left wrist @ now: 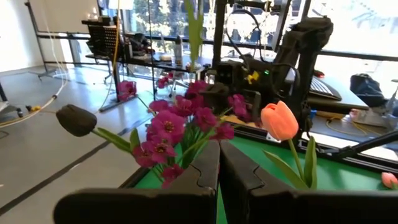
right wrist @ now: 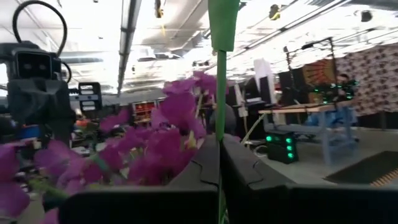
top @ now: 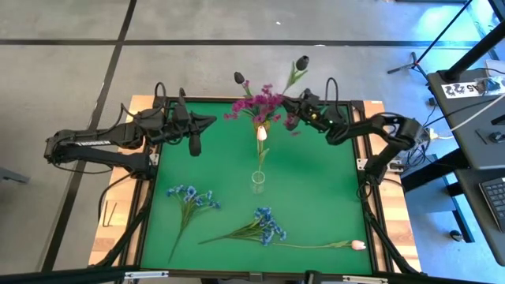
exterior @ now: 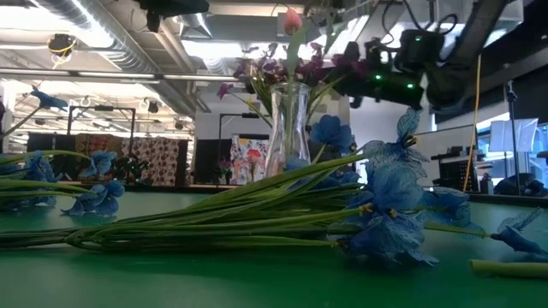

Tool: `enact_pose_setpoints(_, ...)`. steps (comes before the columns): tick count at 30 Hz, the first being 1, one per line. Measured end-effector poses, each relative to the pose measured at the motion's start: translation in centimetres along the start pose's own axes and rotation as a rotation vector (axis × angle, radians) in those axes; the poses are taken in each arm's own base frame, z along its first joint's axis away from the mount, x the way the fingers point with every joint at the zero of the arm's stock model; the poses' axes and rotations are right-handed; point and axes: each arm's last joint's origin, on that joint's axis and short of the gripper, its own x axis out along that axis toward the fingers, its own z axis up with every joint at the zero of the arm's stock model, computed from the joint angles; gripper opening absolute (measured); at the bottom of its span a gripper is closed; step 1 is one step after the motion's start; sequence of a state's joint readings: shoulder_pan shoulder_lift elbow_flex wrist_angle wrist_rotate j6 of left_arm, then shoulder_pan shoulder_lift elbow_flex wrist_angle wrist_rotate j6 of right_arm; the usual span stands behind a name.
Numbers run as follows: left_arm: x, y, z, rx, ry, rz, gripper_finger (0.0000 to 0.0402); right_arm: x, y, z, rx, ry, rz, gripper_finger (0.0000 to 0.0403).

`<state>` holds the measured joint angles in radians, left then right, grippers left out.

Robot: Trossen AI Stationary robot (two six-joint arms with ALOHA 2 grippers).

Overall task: Sort flowers into vase by color
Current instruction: Put the black flower into the yellow vase

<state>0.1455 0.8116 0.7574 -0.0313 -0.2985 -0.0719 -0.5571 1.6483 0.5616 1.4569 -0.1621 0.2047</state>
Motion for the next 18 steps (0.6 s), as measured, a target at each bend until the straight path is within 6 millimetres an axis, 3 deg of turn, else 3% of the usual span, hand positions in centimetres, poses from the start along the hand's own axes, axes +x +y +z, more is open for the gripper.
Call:
enact_pose_setpoints(7,0.0,0.0,-0.2,0.0,0.014,-0.005,0.0002,2.2,-0.3,-0.8,0.028,0.009,0.068,0.0)
enact_pose_setpoints(18,0.0,0.0,-0.2,0.001,0.015,-0.005,0.0002,2.2,-1.1,-4.5,0.061,0.123,0.042,0.0)
